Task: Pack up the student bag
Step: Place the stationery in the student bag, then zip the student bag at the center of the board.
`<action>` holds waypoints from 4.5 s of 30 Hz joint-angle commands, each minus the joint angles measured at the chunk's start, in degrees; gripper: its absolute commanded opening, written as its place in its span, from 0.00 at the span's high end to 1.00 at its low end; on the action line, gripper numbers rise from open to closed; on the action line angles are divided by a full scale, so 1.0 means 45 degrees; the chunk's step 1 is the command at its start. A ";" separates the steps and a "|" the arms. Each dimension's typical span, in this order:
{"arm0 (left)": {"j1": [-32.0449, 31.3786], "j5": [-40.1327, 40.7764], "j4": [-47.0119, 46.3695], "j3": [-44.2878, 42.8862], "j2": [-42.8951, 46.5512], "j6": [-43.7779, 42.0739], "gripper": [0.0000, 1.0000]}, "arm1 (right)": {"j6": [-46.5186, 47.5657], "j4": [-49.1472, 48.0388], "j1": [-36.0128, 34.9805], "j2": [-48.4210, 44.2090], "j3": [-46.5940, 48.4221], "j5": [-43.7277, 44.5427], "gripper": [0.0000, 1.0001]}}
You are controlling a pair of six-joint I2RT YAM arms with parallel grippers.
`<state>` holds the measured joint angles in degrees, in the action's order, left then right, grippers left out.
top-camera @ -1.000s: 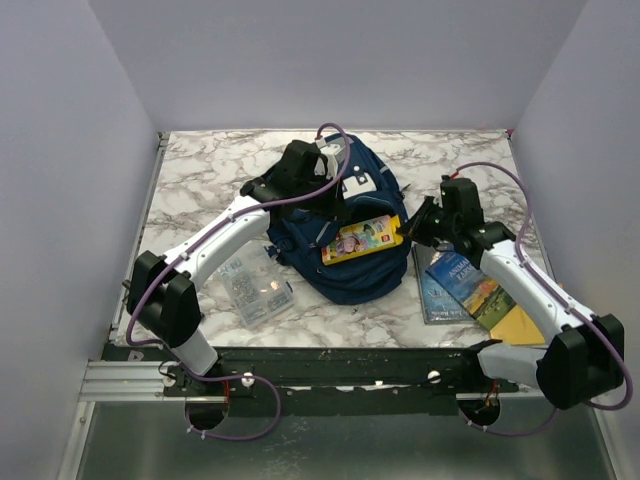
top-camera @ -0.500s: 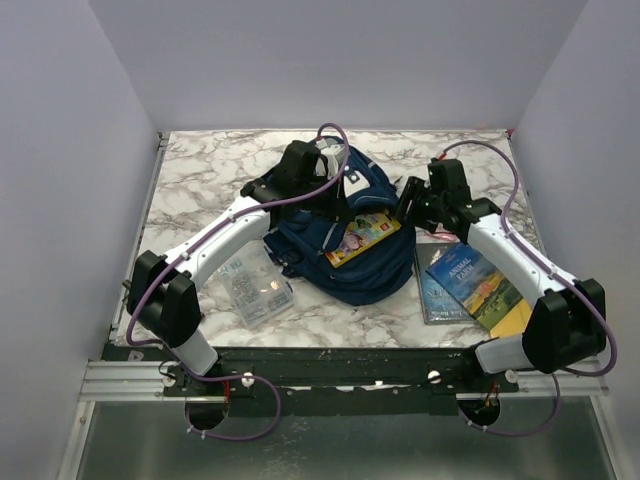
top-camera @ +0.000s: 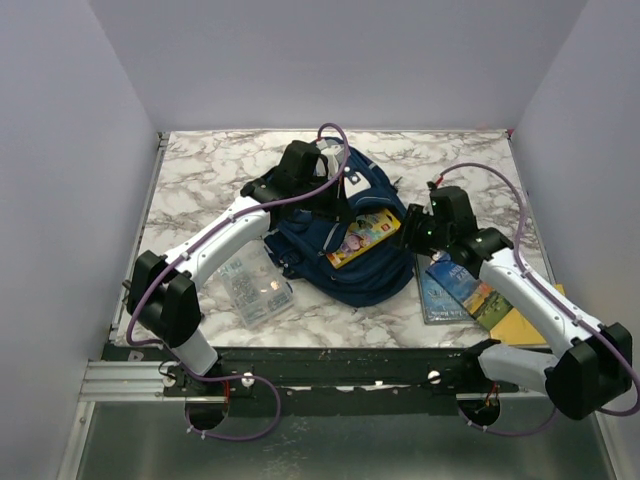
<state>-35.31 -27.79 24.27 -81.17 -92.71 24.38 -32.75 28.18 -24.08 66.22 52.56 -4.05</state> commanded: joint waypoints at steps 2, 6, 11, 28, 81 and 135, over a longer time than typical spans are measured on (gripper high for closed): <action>0.0034 -0.1024 -0.1140 -0.0344 0.0168 0.0358 1.00 | -0.1030 -0.1714 -0.1114 0.0946 -0.0606 -0.0607 0.60; 0.0015 -0.1091 -0.1168 -0.0342 0.0182 0.0403 1.00 | -0.1262 -0.2642 -0.1484 0.1961 -0.0121 -0.0277 0.61; 0.0015 -0.1048 -0.1172 -0.0322 0.0252 0.0363 1.00 | -0.1744 -0.4377 -0.1515 0.3493 0.0414 0.0000 0.68; 0.0035 -0.1185 -0.1152 -0.0378 -0.0129 0.0401 1.00 | -0.1043 -0.3302 -0.1540 0.0535 -0.1327 0.2494 0.58; 0.0757 0.3686 -0.0216 0.0532 0.3958 -0.1187 0.30 | -1.1731 -0.2647 -0.8869 0.6471 0.0682 0.8807 0.49; 0.3700 0.1662 -0.0826 0.2217 0.2022 0.5629 0.47 | -0.5478 -0.2198 -0.8887 0.7273 0.2239 1.0856 0.99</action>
<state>-20.21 -20.27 19.35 -74.37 -80.86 36.23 -71.26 29.85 -64.38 104.18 67.59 46.04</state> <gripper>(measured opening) 0.549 0.022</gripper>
